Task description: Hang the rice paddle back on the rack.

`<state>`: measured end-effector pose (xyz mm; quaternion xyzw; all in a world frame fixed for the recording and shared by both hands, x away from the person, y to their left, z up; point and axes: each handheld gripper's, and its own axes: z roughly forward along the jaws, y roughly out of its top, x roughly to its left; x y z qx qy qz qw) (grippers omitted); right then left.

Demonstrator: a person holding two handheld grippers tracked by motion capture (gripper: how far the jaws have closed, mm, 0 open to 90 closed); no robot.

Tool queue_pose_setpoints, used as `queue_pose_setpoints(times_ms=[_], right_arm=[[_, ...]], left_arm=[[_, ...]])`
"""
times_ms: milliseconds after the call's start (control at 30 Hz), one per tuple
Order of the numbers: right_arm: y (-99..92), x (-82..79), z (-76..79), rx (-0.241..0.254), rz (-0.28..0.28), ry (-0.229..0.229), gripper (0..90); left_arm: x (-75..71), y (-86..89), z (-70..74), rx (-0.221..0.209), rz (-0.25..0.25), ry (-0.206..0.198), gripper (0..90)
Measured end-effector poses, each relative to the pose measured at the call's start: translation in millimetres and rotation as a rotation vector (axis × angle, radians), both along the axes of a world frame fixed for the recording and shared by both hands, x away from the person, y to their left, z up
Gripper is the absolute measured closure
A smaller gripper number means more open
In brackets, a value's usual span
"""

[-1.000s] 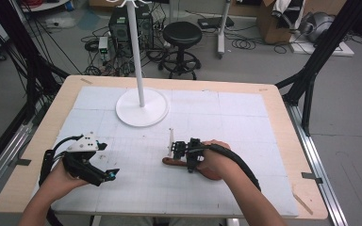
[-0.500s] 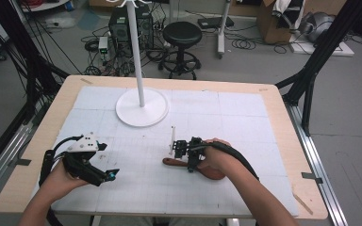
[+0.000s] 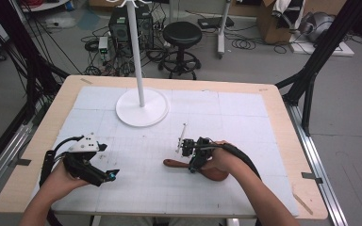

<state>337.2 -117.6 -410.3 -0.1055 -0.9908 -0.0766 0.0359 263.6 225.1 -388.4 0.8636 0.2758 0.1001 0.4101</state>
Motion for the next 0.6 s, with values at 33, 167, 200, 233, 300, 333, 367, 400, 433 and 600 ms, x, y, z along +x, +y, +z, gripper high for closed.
queue_pose_setpoints(times_ms=[33, 167, 200, 233, 300, 333, 367, 400, 433, 600], right_arm=[[-1.2, 0.2, 1.2, 0.007, 0.005, -0.005, 76.0], [-6.6, 0.4, 4.6, 0.055, -0.012, 0.003, 76.1], [-7.9, 0.8, 5.3, 0.069, -0.008, -0.006, 76.1], [-9.4, 0.8, 6.5, 0.076, -0.016, -0.001, 76.1], [-11.5, 0.4, 8.4, 0.092, -0.021, -0.004, 76.2], [-13.0, 0.2, 9.9, 0.103, -0.024, -0.004, 76.2], [-15.0, -0.3, 12.1, 0.117, -0.028, -0.012, 76.2], [-16.2, 0.3, 12.9, 0.132, -0.021, -0.015, 76.2], [-17.7, 0.1, 14.4, 0.146, -0.020, -0.018, 76.2], [-24.4, -2.0, 22.7, 0.181, -0.031, -0.026, 76.3]], left_arm=[[0.2, -0.2, -0.1, 0.002, -0.003, 0.001, 1.8], [-0.2, -0.2, -0.3, -0.001, 0.001, 0.003, 1.8], [0.0, 0.0, -0.2, 0.001, 0.000, 0.001, 1.8], [0.0, 0.1, -0.2, 0.001, 0.000, 0.001, 1.8], [-0.4, -0.1, -0.4, -0.001, 0.005, 0.004, 1.8], [-0.2, -0.3, -0.5, -0.001, 0.001, 0.005, 1.8], [-0.2, -0.3, -0.6, -0.001, 0.002, 0.005, 1.8], [-0.2, -0.4, -0.6, -0.001, 0.001, 0.005, 1.8], [0.2, -0.3, -0.5, 0.002, -0.005, 0.002, 1.8], [0.0, -0.7, -0.7, 0.004, -0.004, 0.003, 1.8]])
